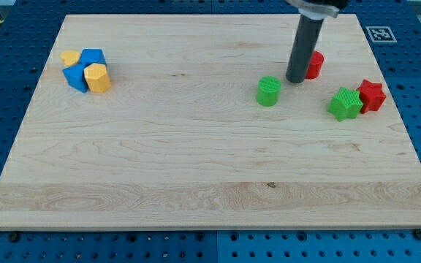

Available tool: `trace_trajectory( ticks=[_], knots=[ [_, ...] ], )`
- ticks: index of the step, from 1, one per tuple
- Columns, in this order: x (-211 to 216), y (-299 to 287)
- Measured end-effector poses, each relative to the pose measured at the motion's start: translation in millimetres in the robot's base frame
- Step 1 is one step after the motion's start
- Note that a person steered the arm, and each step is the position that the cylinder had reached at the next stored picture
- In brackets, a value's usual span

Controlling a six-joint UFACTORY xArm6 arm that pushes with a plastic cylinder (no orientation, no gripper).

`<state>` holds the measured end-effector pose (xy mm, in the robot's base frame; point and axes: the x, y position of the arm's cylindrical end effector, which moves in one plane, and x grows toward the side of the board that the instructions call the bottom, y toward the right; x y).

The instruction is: Push the red star and the green star to the left side of the board

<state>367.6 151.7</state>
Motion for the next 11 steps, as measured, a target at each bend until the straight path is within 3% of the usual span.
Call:
trace_trajectory(
  ticks=[3, 4, 7, 10, 11],
  knots=[
    [-2, 125],
    [27, 131],
    [48, 109],
    [71, 40],
    [75, 70]
  ],
)
